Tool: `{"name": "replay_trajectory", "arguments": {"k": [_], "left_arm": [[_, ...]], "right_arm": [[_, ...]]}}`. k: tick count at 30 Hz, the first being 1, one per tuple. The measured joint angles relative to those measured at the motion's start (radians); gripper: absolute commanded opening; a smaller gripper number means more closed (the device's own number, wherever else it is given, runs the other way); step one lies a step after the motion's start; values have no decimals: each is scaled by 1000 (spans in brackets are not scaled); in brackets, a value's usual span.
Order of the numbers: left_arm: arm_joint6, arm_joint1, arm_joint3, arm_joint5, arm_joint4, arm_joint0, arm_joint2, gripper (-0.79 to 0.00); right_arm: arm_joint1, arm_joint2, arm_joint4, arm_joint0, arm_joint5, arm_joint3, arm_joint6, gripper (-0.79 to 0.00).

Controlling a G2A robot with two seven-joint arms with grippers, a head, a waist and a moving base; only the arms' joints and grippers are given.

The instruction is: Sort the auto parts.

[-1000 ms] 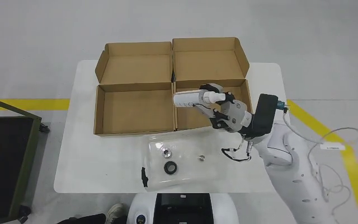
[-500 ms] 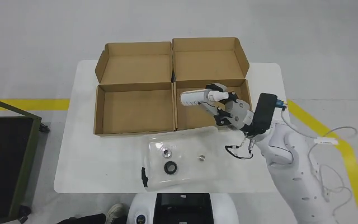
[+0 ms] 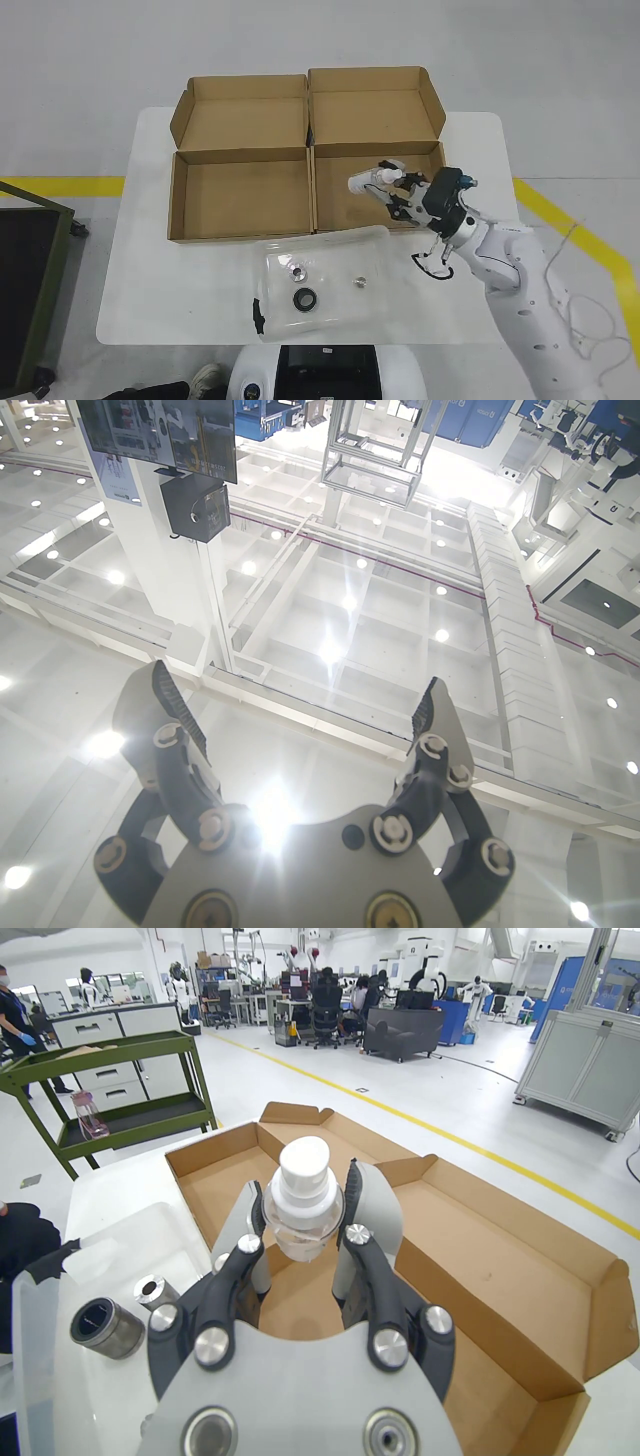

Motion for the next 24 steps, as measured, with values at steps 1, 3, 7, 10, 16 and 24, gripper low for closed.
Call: {"name": "replay_trajectory", "arguments": {"k": [1, 3, 7, 10, 16, 24], "left_arm": [[0, 0, 0, 0, 0, 0, 0, 0], [0, 0, 0, 0, 0, 0, 0, 0], [0, 0, 0, 0, 0, 0, 0, 0], [0, 0, 0, 0, 0, 0, 0, 0], [0, 0, 0, 0, 0, 0, 0, 0], [0, 0, 0, 0, 0, 0, 0, 0]], "right_arm": [[0, -4, -5, 7, 0, 6, 10, -785], [0, -17, -15, 28, -2, 23, 36, -785], [-4, -54, -16, 72, -11, 68, 80, -785], [-9, -99, -8, 118, -44, 110, 111, -785], [-24, -183, -24, 206, -58, 207, 140, -785], [-40, -249, -37, 266, -32, 306, 138, -785]]}}
